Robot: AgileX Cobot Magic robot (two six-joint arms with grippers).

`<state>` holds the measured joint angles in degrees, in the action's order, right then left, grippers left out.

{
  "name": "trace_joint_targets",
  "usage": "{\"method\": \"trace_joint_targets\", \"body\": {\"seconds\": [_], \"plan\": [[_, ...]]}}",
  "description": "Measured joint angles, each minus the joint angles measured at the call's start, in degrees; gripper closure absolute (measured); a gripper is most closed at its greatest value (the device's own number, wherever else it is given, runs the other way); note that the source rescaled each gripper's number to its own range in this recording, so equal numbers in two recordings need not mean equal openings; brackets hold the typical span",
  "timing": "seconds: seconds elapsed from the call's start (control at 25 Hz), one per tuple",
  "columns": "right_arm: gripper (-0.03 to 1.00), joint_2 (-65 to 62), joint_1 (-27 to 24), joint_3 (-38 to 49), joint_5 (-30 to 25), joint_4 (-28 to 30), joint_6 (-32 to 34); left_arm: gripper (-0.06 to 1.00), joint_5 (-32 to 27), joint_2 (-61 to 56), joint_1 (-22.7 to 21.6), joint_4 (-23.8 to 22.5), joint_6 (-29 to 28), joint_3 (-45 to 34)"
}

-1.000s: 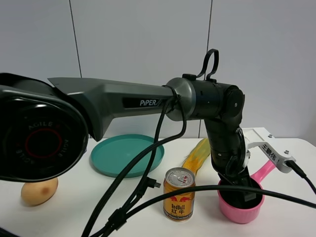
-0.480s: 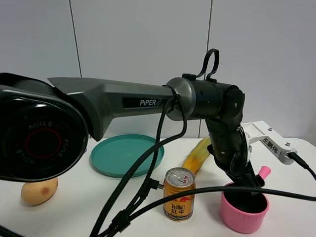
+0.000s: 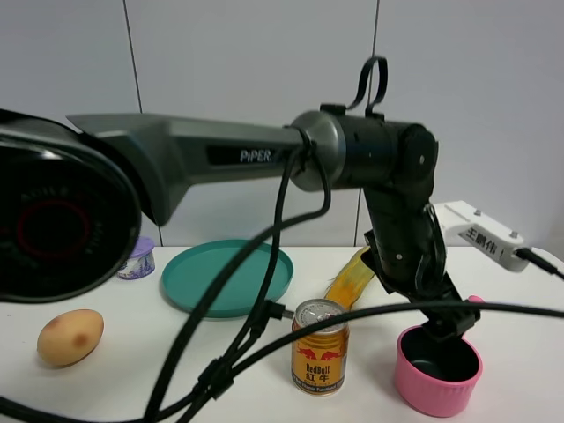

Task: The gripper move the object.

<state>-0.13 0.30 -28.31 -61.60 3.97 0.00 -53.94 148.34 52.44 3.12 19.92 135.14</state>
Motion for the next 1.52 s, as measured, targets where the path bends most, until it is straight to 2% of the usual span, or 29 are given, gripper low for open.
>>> {"method": "trace_joint_targets", "body": {"seconds": [0.12, 0.24, 0.4, 0.52, 0.72, 0.88, 1.08, 1.32, 1.52], "plan": [[-0.03, 0.0, 0.0, 0.0, 0.0, 0.0, 0.0, -0.05, -4.85, -5.48, -0.36, 0.28, -2.34, 0.0], [-0.03, 0.0, 0.0, 0.0, 0.0, 0.0, 0.0, -0.05, -7.2, -14.27, -2.25, 0.39, -9.67, 0.02], [-0.03, 0.0, 0.0, 0.0, 0.0, 0.0, 0.0, -0.05, -8.09, -22.16, -7.63, -1.73, -21.57, 0.12], [-0.03, 0.0, 0.0, 0.0, 0.0, 0.0, 0.0, -0.05, -10.69, -25.7, -13.12, -3.75, -25.38, 0.12], [-0.03, 0.0, 0.0, 0.0, 0.0, 0.0, 0.0, -0.05, -15.15, -28.97, -24.28, -5.61, -26.07, 0.12], [-0.03, 0.0, 0.0, 0.0, 0.0, 0.0, 0.0, -0.05, -15.69, -30.77, -32.25, -6.5, -25.75, 0.12], [-0.03, 0.0, 0.0, 0.0, 0.0, 0.0, 0.0, -0.05, -16.15, -32.54, -39.85, -9.19, -23.16, -0.36], [-0.03, 0.0, 0.0, 0.0, 0.0, 0.0, 0.0, -0.05, -16.39, -36.25, -48.04, -9.0, -22.78, -0.87], [-0.03, 0.0, 0.0, 0.0, 0.0, 0.0, 0.0, -0.05, -16.46, -43.04, -53.38, -8.37, -22.02, -6.91]]}}
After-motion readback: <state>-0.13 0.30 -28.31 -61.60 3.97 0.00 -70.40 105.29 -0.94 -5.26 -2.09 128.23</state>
